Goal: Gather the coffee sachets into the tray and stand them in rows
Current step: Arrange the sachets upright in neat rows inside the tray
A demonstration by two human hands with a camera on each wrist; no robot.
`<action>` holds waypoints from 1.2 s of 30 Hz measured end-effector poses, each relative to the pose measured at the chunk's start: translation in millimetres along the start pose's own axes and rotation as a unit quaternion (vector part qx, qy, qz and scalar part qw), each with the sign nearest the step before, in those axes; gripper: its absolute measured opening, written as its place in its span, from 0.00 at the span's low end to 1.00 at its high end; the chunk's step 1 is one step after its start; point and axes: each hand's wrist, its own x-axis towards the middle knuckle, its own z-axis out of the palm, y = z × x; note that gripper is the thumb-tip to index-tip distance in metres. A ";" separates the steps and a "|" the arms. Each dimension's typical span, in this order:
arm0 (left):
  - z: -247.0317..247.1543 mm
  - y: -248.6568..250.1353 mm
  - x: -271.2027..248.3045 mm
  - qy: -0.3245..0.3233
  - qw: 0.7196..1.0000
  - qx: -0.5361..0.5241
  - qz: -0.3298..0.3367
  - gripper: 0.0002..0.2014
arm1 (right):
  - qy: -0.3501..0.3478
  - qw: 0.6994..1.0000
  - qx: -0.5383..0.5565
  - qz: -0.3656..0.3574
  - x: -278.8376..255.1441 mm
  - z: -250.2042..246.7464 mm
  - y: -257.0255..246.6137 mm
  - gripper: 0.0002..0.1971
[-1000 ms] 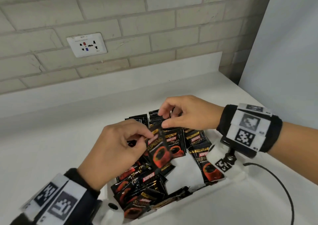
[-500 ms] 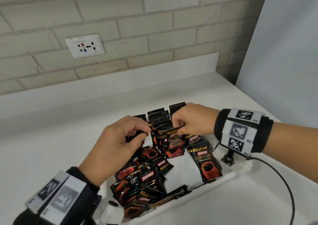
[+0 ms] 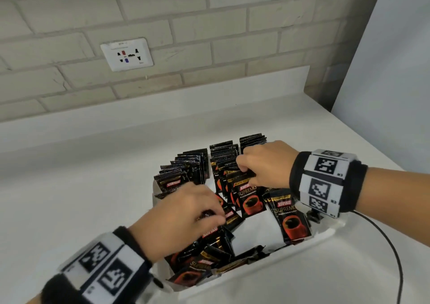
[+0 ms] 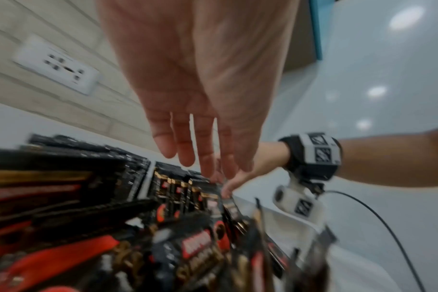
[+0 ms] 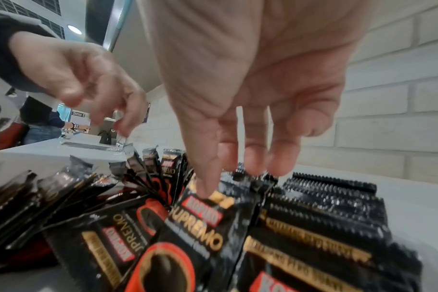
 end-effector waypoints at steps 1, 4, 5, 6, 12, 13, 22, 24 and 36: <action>3.4 6.8 4.6 -0.019 0.999 0.032 0.026 0.27 | 0.009 1.000 -0.007 0.002 -1.9 -2.1 1.3 0.14; 18.9 21.9 18.6 -0.061 0.986 0.123 0.092 0.33 | 0.044 0.999 -0.004 0.011 -8.4 -7.8 6.5 0.15; 25.3 23.4 21.8 -0.080 0.984 0.142 0.075 0.39 | 0.053 0.998 0.002 0.015 -11.1 -9.7 8.1 0.15; 32.0 22.8 23.8 -0.098 0.981 0.160 0.055 0.43 | 0.063 0.998 0.008 0.017 -13.6 -11.2 9.3 0.15; 47.8 26.6 30.9 -0.146 0.949 0.276 0.030 0.50 | 0.072 0.997 0.017 0.017 -27.8 -12.0 13.7 0.15; 48.5 26.6 31.1 -0.148 0.946 0.288 0.027 0.50 | 0.072 0.997 0.017 0.015 -28.9 -11.6 13.8 0.15; 38.2 41.5 22.4 -0.192 0.911 0.358 -0.066 0.28 | 0.095 0.995 0.030 0.003 -29.8 -16.2 11.0 0.14; 37.3 43.3 20.6 -0.181 0.914 0.356 -0.070 0.28 | 0.098 0.995 0.030 0.000 -29.0 -16.9 10.2 0.14; -18.5 44.0 0.8 0.004 0.968 0.233 -0.093 0.50 | 0.100 0.991 0.082 0.025 -32.7 -14.0 14.9 0.13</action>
